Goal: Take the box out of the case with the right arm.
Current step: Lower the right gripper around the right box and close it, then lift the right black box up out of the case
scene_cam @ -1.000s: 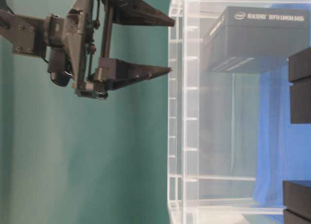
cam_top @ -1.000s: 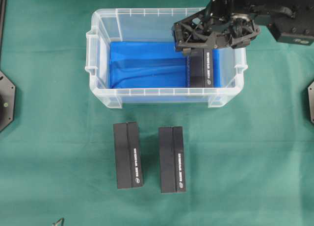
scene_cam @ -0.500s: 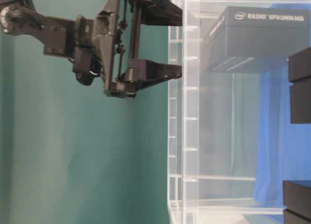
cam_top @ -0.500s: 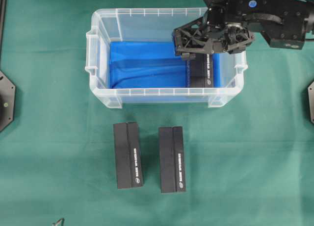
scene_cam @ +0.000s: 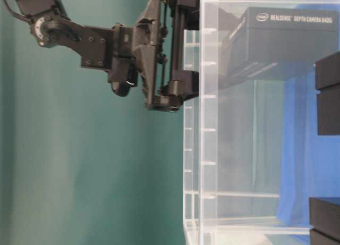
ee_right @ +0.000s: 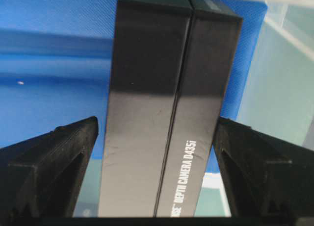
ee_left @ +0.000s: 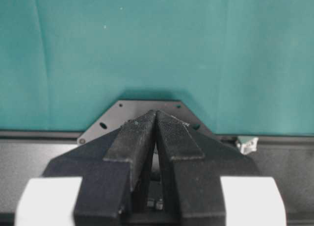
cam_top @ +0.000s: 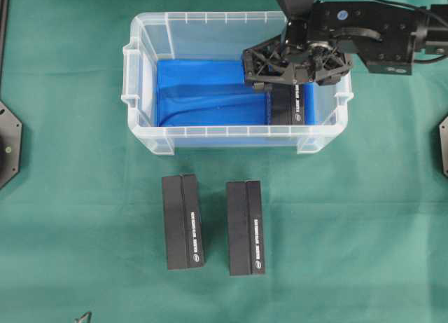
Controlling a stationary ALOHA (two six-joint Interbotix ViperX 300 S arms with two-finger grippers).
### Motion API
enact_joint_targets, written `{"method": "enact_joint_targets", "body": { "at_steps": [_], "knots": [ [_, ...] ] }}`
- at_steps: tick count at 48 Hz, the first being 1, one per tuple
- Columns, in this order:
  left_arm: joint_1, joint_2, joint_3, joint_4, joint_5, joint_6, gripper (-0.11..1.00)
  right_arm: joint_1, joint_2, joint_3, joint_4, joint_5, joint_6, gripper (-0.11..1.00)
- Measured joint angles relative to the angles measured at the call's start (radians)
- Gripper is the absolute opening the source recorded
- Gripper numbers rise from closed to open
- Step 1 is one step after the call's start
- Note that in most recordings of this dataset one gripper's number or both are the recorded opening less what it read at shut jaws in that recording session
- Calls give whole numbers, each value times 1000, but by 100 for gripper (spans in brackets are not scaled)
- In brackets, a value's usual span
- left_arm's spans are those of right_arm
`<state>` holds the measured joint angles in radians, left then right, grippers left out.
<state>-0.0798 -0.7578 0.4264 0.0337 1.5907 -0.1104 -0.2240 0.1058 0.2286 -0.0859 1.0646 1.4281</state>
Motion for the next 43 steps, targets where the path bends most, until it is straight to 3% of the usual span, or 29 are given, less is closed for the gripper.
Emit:
{"method": "enact_joint_targets", "body": {
  "at_steps": [19, 27, 43],
  "knots": [
    [0, 0, 0, 2, 0, 2, 0, 0, 3, 2, 6, 0, 43, 87],
    [0, 0, 0, 2, 0, 2, 0, 0, 3, 2, 6, 2, 48, 64],
    [0, 0, 0, 0, 0, 2, 0, 0, 5, 2, 8, 12, 46, 64]
  ]
}}
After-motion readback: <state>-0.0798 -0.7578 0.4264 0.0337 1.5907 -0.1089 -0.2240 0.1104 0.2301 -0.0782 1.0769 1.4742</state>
